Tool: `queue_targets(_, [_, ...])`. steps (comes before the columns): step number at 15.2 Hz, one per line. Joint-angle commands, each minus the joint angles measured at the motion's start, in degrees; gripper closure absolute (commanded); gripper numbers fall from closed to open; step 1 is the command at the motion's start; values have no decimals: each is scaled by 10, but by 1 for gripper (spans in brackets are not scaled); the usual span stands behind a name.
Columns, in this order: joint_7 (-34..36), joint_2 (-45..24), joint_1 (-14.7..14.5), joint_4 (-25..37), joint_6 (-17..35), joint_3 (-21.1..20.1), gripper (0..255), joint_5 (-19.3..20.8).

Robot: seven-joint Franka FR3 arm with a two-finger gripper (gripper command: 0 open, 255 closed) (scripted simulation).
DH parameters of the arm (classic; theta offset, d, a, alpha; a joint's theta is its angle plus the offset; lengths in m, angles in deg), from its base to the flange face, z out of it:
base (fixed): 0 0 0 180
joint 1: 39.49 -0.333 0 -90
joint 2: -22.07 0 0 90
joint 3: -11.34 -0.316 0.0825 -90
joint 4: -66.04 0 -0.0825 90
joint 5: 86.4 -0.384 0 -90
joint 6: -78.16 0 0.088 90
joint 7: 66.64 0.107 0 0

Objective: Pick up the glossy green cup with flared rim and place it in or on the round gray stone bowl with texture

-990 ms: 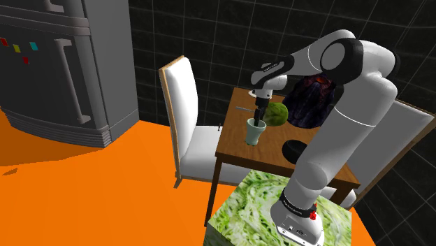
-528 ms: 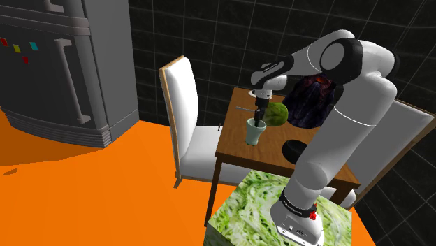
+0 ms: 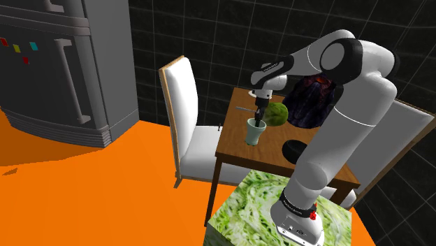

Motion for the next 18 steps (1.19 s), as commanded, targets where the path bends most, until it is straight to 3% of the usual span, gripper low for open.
queue_targets(1, [0,0,0,-1,0,0,255,0])
queue_targets(18, [26,60,0,81,-134,-16,255,26])
